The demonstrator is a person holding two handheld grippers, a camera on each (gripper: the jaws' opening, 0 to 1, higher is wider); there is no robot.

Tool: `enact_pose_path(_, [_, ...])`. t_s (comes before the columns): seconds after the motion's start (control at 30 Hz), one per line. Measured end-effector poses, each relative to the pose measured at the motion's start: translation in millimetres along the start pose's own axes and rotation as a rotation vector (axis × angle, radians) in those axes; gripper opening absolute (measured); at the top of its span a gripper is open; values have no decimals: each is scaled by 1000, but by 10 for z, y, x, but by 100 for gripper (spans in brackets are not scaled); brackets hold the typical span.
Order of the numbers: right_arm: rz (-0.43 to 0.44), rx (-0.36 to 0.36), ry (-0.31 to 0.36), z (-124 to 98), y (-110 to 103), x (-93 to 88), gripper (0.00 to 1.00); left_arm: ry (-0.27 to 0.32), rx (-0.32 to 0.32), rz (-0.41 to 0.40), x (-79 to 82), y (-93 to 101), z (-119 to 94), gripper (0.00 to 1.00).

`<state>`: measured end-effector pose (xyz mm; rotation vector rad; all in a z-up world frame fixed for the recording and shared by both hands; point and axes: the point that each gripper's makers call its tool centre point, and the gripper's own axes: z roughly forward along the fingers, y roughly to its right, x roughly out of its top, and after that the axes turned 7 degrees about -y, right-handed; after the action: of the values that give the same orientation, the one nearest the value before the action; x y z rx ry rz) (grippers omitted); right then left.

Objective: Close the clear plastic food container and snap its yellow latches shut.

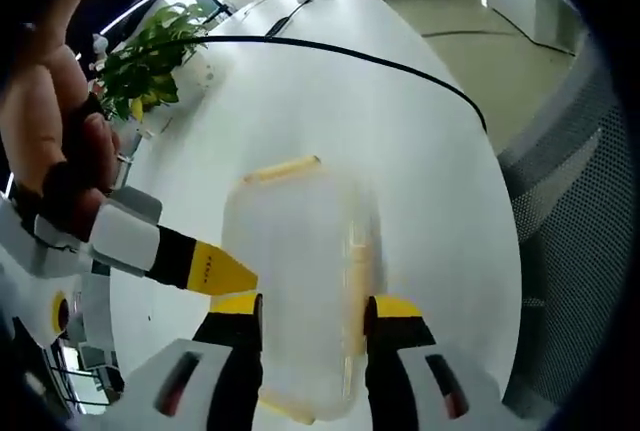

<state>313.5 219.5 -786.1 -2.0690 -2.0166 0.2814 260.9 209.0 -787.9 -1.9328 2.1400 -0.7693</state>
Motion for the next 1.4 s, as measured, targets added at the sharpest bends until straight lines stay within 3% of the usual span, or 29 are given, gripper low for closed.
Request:
enact_pose_path(0.17, [15,1,21,-11,13,-18,26,-5,-9,14,4,10,-14,36])
enact_pose_path(0.27, [-1,-21,67,-39,13,-15,26,-37,-35,100,-16,27,-32,37])
enact_pose_path(0.33, [9,-45,103,-55,6,-14,26,-33,-58,108,-13,16,-41,37])
enact_pose_path(0.43, [24,-94,166,-81,9,-18,27,-7,-124,71,11,38,-63,41])
enact_pose_path(0.5, [8,-141,220,-110,19,-1,25,2,-168,26,16,88,-81,49])
enact_pose_path(0.57, [5,-167,232,-127,26,-24,22,6,-172,27,7,96,-93,55])
enact_pose_path(0.6, [11,-194,273,-167,34,-9,22,2,-178,27,-7,104,-98,56])
enact_pose_path(0.73, [51,-205,350,-240,-31,-8,36,47,-245,-60,14,149,-173,58])
enact_pose_path(0.83, [29,-284,329,-235,-49,-129,48,53,-256,-104,-29,73,-203,66])
enact_pose_path(0.97, [32,-289,319,-163,-160,-271,58,36,-309,-156,-141,34,-199,73])
enact_pose_path(1.03, [31,-289,313,-120,-231,-314,65,62,-280,-135,-156,-59,-207,74])
enact_pose_path(1.1, [26,-294,306,-95,-283,-342,70,52,-281,-141,-216,-96,-205,80])
enact_pose_path(1.17, [1,-309,301,-70,-333,-356,74,33,-328,-181,-274,-44,-200,84])
enact_pose_path(1.4, [-40,-347,231,87,-363,-447,83,-17,-333,-148,-396,-78,-93,94])
